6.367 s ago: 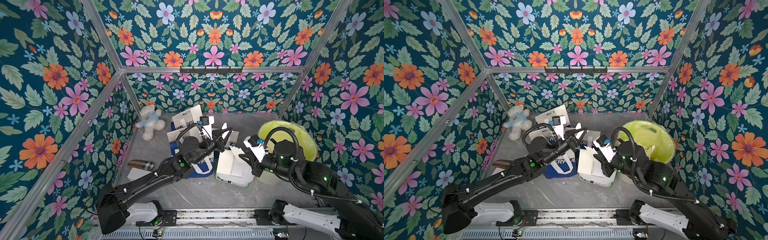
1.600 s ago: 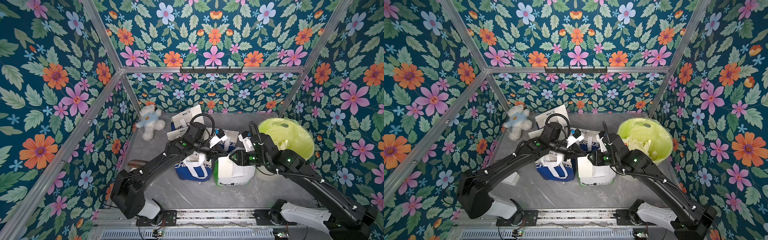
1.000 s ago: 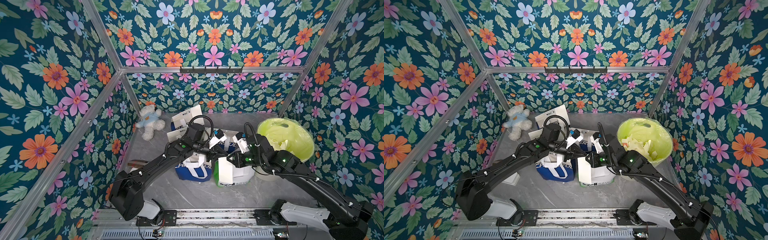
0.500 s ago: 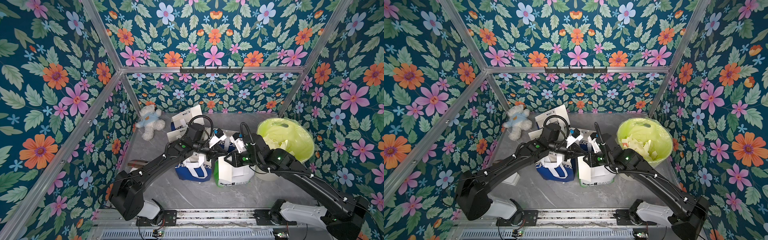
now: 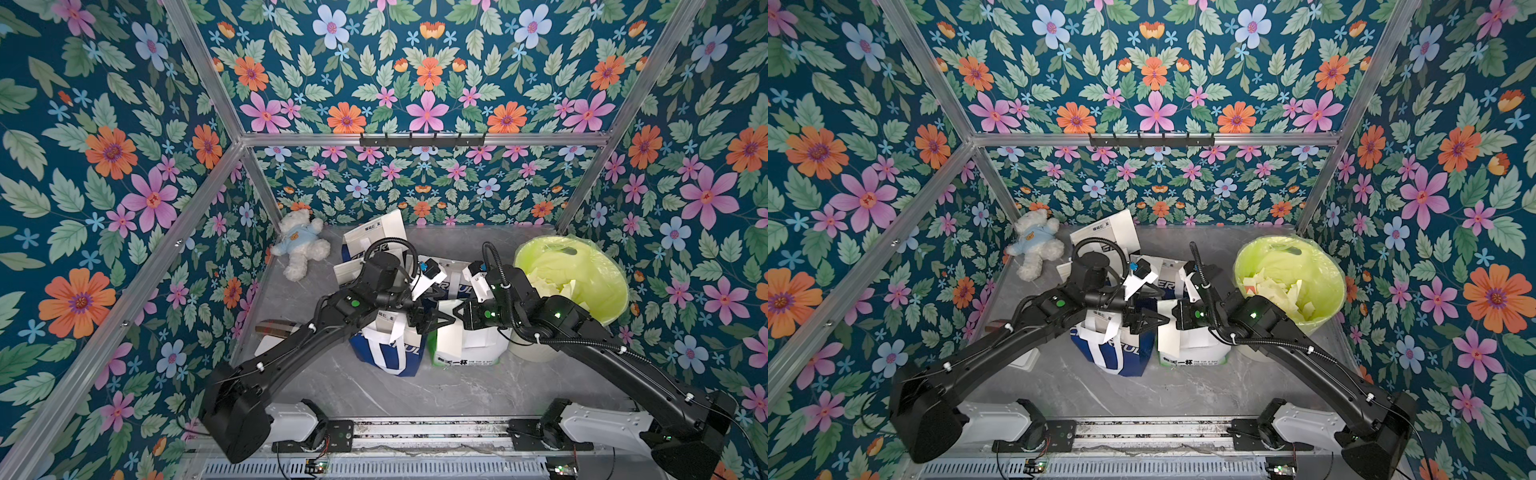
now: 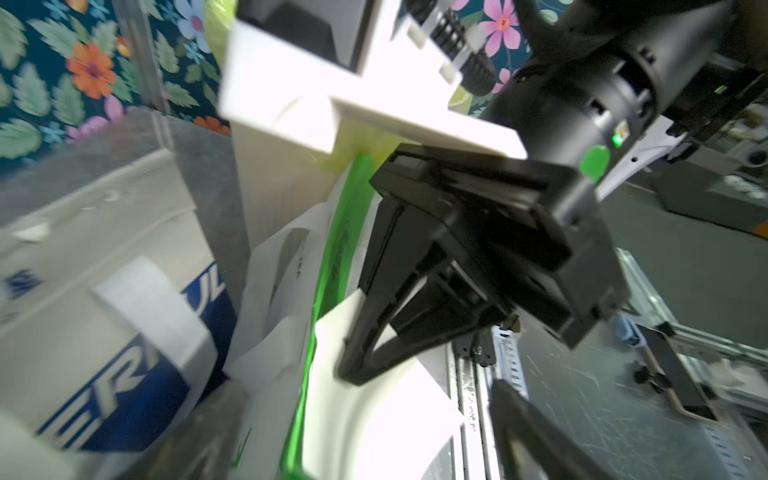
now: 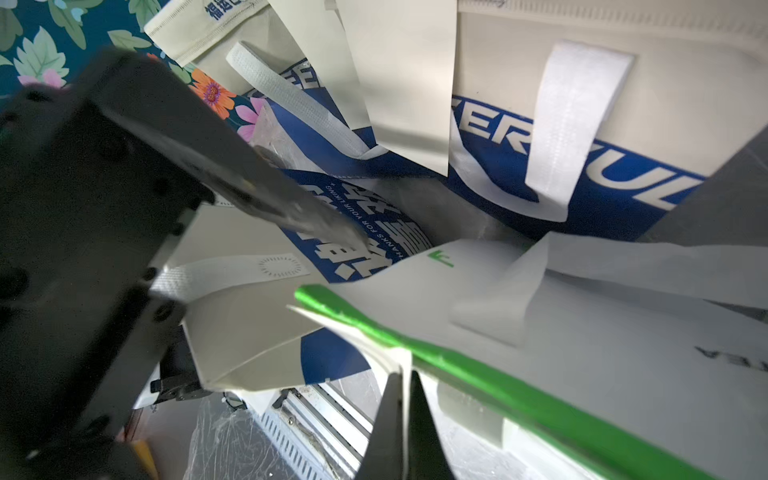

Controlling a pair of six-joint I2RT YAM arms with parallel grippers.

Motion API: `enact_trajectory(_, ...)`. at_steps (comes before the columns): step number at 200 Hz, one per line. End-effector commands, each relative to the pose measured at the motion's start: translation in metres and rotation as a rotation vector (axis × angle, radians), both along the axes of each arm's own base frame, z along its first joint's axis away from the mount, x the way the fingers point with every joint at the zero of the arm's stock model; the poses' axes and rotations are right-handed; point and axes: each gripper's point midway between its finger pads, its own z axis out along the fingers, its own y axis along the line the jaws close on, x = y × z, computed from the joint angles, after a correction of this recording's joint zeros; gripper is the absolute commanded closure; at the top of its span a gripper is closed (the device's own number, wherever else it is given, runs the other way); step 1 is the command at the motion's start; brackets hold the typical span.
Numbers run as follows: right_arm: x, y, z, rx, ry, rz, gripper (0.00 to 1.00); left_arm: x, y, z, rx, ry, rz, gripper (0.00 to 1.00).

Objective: Shred takeout receipts and throw away
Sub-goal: Tear off the takeout receipt from the takeout bag.

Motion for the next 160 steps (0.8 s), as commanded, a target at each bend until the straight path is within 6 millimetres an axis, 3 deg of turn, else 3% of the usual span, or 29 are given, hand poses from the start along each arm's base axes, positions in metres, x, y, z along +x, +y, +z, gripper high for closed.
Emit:
enact_trajectory(1, -0.002, -0.004, 0.005, -0.01, -0.008, -0.002, 1.0, 0.023, 0.023, 0.022, -0.047, -0.207, 0.201, 0.01)
enact_trajectory(28, -0.01, -0.002, 0.011, 0.006, -0.003, 0.038, 1.0, 0.008, 0.037, 0.015, 0.01, -0.322, 0.165, 0.01)
enact_trajectory(62, -0.019, 0.002, 0.02, 0.042, -0.001, 0.085, 1.0, -0.002, 0.026, -0.02, 0.135, -0.224, 0.022, 0.09)
enact_trajectory(103, -0.026, 0.003, 0.033, 0.076, 0.001, 0.109, 1.0, 0.002, 0.013, -0.049, 0.199, -0.161, -0.051, 0.13)
enact_trajectory(160, -0.029, -0.001, 0.03, 0.055, 0.017, 0.103, 1.0, -0.005, 0.003, -0.059, 0.188, -0.097, -0.112, 0.16)
